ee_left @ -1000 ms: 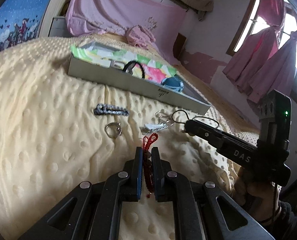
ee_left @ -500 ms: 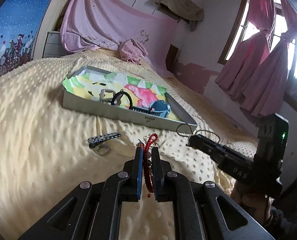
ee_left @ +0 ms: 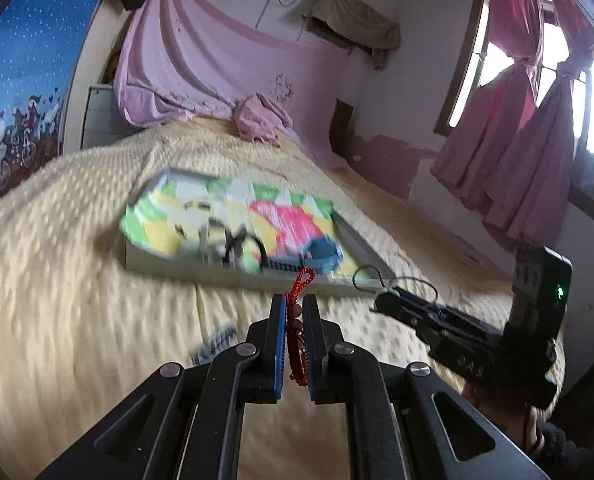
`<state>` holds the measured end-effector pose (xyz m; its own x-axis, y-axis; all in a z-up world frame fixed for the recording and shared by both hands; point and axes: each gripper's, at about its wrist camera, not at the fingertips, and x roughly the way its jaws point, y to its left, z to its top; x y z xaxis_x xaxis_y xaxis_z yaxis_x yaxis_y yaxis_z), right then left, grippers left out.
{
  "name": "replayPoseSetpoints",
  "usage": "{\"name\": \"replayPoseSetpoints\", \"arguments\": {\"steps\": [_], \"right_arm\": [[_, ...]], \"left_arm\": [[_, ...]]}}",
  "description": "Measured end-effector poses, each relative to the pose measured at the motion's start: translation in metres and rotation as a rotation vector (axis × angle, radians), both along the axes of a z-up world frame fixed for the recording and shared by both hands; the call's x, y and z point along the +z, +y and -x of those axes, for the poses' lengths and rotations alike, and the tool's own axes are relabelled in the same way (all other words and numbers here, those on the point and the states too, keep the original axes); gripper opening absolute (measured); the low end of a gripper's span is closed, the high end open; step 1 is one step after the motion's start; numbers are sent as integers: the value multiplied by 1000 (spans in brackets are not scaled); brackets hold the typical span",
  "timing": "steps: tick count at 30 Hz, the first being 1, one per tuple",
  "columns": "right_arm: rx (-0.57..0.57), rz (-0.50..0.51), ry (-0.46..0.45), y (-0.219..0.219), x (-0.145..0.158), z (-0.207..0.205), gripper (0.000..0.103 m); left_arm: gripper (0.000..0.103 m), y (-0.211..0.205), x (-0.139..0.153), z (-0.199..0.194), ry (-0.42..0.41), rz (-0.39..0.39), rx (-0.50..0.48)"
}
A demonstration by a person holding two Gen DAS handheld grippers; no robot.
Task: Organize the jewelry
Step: 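Carry the red string and keyring into the tray while both grippers open to release them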
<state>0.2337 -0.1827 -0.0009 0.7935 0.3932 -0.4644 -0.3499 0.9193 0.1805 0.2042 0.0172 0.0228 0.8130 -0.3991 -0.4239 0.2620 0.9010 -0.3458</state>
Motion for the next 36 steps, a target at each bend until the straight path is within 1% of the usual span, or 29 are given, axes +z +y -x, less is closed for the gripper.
{"name": "replayPoseSetpoints", "arguments": {"steps": [3, 6, 9, 13, 18, 23, 30, 31, 32, 33, 34, 35, 36], "right_arm": [[5, -6, -10, 4, 8, -18, 22], [17, -7, -30, 13, 16, -47, 22], [37, -6, -33, 28, 20, -73, 22], [55, 23, -17, 51, 14, -101, 22], [50, 63, 37, 64, -4, -112, 22], [38, 70, 90, 61, -18, -118, 22], [26, 68, 114, 57, -23, -117, 22], [24, 73, 113, 57, -23, -116, 24], [23, 75, 112, 57, -23, -115, 25], [24, 74, 111, 57, -23, -114, 30], [23, 74, 108, 57, -22, -111, 37], [18, 76, 102, 57, -21, -108, 41], [7, 82, 98, 56, -20, -105, 47]], "left_arm": [[8, 8, 9, -25, -21, 16, 41], [8, 18, 13, -53, -28, 23, 82], [8, 27, 10, -78, -17, 11, 111], [8, 34, -4, -103, 34, 9, 131], [8, 36, -24, -115, 92, 0, 143], [8, 34, -37, -124, 152, -20, 145], [8, 32, -39, -120, 159, -46, 158], [9, 31, -39, -119, 158, -51, 157], [11, 31, -38, -117, 155, -55, 155], [13, 31, -38, -116, 151, -59, 154], [19, 31, -37, -114, 145, -61, 152], [29, 30, -36, -112, 138, -60, 148], [36, 30, -34, -109, 127, -56, 148]]}}
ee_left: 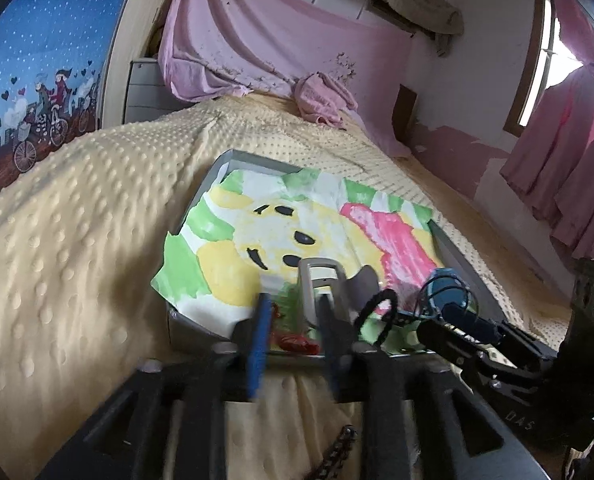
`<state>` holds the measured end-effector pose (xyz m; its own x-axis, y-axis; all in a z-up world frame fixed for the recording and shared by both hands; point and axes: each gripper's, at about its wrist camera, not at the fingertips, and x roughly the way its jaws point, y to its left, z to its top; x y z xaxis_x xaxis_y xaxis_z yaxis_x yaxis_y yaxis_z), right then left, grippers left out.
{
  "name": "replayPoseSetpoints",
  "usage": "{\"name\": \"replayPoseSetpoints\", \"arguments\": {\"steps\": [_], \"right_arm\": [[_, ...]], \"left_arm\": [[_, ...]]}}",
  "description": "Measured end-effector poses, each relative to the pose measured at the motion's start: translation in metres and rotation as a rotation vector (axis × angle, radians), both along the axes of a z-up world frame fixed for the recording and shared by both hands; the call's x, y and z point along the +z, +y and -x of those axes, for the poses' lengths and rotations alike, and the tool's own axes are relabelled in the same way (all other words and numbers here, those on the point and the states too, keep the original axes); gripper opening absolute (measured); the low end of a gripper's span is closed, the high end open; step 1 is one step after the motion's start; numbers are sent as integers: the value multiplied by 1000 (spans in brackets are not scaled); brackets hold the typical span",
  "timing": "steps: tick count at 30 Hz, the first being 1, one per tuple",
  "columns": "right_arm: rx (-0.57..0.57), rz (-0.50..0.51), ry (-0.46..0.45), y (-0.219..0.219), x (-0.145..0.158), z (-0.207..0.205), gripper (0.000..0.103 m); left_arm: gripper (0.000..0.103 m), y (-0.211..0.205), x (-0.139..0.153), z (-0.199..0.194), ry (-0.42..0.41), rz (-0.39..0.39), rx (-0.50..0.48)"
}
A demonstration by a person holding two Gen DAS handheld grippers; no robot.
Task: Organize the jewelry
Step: 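Carry the red string and keyring into the tray while both grippers open to release them, then withdraw both grippers from the tray toward the black keychain and silver rings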
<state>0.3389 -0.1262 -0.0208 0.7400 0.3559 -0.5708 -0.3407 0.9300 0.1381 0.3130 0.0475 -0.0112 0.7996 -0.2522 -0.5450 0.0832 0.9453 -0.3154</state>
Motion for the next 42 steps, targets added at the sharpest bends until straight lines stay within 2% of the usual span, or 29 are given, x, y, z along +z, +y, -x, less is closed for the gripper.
{"name": "replayPoseSetpoints", "arguments": {"steps": [1, 2, 6, 8, 10, 14, 16, 22, 24, 28, 37, 42], "right_arm": [[-3, 1, 0, -1, 0, 1, 48], [-5, -1, 3, -3, 0, 3, 48], [-27, -8, -32, -13, 5, 17, 48], [-42, -14, -70, -17, 10, 28, 51], [-58, -26, -118, -23, 17, 39, 62], [-93, -49, -203, -33, 30, 65, 78], [-107, -63, -240, -37, 37, 78, 91], [-133, -77, -355, -43, 50, 121, 101], [-146, -79, -401, -45, 55, 136, 101], [-156, -72, -433, -44, 64, 157, 101], [-135, -8, -434, -40, 59, 187, 101], [-112, 7, -412, -37, 51, 185, 101]], "left_arm": [[50, 0, 2, 4, -17, 2, 5], [59, 1, 5, 8, -32, 0, 17], [62, 1, 11, 23, -70, -19, 34], [75, 2, 14, 31, -81, -23, 47], [83, 5, 17, 43, -113, -19, 68], [101, 9, 24, 67, -177, -22, 114], [103, 10, 27, 81, -219, -30, 142], [103, 8, 29, 117, -294, -83, 171], [103, 6, 29, 127, -306, -107, 170], [103, 5, 30, 145, -323, -143, 168], [103, 9, 24, 169, -337, -152, 171], [103, 12, 15, 163, -293, -133, 150]]}}
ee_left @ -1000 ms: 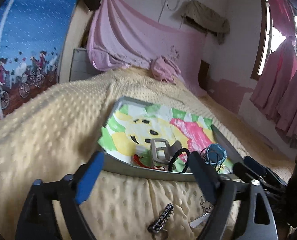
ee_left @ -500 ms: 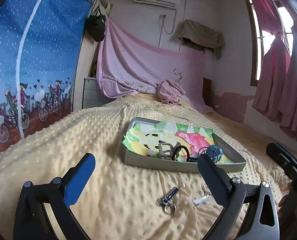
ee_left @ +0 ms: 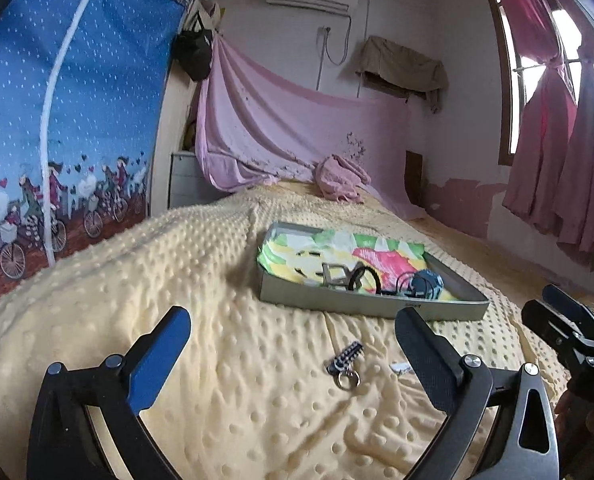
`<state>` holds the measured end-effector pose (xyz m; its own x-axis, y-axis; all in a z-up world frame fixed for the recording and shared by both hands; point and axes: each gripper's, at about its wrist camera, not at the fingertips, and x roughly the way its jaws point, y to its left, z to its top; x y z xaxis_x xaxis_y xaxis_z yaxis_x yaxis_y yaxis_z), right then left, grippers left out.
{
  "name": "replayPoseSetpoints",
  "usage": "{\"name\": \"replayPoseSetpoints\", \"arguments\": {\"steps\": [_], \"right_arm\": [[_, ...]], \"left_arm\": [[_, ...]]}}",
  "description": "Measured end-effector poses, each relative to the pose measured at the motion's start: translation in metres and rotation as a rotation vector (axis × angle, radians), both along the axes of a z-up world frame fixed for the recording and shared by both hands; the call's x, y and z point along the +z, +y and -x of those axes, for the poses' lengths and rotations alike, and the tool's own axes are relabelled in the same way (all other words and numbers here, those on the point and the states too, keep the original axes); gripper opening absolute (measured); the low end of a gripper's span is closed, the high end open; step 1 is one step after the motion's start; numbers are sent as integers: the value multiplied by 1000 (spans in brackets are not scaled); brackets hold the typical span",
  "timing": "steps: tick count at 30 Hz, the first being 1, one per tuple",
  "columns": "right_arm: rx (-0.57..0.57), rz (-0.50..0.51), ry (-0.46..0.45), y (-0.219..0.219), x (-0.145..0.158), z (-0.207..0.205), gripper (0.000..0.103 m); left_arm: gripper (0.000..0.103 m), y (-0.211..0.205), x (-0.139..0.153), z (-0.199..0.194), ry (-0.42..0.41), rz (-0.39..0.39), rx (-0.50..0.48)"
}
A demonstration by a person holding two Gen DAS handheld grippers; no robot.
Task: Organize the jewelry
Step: 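Withdraw both grippers from the tray toward the black keychain and silver rings, then grasp the black beaded keychain with the left gripper while the right grasps the silver rings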
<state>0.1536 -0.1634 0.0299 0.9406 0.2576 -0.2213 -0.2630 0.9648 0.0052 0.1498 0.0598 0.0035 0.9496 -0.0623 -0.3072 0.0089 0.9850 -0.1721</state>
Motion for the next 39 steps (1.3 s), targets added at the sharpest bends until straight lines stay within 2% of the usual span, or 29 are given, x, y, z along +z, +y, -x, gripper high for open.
{"name": "replayPoseSetpoints", "arguments": {"steps": [6, 12, 18, 20, 22, 25, 30, 36, 39], "right_arm": [[30, -2, 92, 2, -11, -17, 101], [47, -24, 151, -1, -21, -30, 101], [53, -32, 229, 1, -32, -47, 100], [57, -29, 250, 3, -35, -52, 94], [68, -21, 284, 7, -39, -60, 80], [79, -13, 332, 11, -44, -73, 72], [86, -20, 411, 14, -55, -95, 62], [94, -18, 507, 22, -71, -126, 45], [96, -2, 537, 28, -78, -134, 44]], "left_arm": [[103, -2, -11, -11, 81, -1, -63], [101, -11, -17, -17, 116, -16, -115], [80, -18, -25, -34, 182, -18, -175], [67, -20, -27, -42, 201, -15, -201], [59, -24, -30, -52, 222, -10, -221], [49, -28, -35, -67, 265, -6, -238], [38, -34, -41, -81, 307, 0, -252], [28, -39, -48, -90, 358, -6, -282], [27, -40, -51, -91, 375, -7, -289]]}}
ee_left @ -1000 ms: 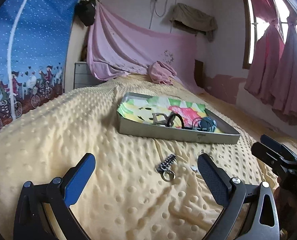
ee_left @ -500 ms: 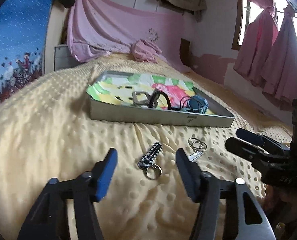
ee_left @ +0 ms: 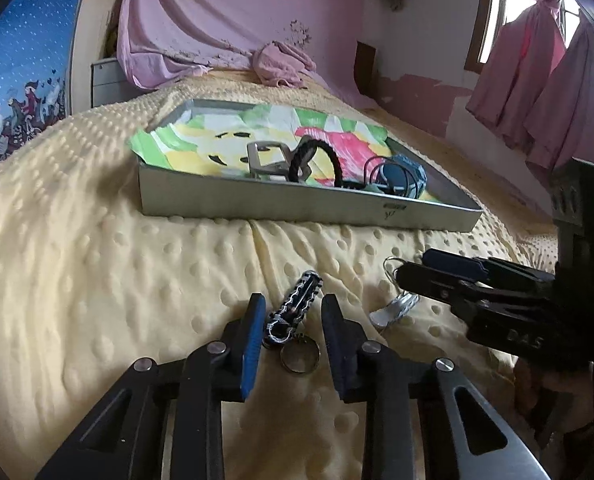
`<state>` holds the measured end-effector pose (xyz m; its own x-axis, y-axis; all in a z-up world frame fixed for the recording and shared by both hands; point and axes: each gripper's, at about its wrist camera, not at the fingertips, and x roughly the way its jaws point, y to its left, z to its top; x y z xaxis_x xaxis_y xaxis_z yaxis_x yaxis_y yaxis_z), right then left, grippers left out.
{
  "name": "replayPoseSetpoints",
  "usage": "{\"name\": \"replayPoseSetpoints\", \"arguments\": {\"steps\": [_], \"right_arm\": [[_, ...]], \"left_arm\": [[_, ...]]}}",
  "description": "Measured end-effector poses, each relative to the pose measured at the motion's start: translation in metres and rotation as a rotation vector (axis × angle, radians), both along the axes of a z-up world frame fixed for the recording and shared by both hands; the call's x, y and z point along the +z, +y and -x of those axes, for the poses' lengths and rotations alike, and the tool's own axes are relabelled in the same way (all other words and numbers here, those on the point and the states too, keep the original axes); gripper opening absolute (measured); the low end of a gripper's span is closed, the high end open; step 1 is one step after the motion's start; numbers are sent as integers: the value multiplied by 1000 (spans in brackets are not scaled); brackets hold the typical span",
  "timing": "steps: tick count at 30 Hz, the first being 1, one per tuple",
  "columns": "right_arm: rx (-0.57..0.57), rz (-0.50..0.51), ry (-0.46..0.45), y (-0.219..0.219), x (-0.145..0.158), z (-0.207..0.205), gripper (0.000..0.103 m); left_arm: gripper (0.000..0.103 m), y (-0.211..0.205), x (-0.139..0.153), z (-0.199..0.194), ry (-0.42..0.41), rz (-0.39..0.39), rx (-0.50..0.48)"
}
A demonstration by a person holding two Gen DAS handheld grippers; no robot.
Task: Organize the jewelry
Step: 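Grasp the black beaded keychain with the left gripper while the right grasps the silver rings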
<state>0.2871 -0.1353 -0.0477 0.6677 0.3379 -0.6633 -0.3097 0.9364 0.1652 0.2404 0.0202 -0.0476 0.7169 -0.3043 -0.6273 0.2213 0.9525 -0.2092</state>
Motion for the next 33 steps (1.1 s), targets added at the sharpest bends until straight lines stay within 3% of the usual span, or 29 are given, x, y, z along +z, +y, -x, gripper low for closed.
{"name": "replayPoseSetpoints", "arguments": {"steps": [8, 11, 14, 19, 28, 33], "right_arm": [[11, 34, 34, 13, -13, -9, 44], [8, 40, 36, 12, -15, -7, 40], [-3, 29, 33, 9, -15, -5, 27], [-7, -2, 20, 4, -14, -3, 26], [-12, -75, -34, -9, -9, 3, 26], [-20, -108, -77, -14, -5, 7, 26]], "left_arm": [[17, -3, -7, -5, 37, -14, -8], [17, -3, -7, -4, 37, -10, -10], [16, -2, -6, -3, 29, 7, -11], [16, 9, -4, 1, 6, 86, -4], [16, 37, -5, 2, -14, 300, 27], [16, 40, -5, 4, -34, 319, 37]]}}
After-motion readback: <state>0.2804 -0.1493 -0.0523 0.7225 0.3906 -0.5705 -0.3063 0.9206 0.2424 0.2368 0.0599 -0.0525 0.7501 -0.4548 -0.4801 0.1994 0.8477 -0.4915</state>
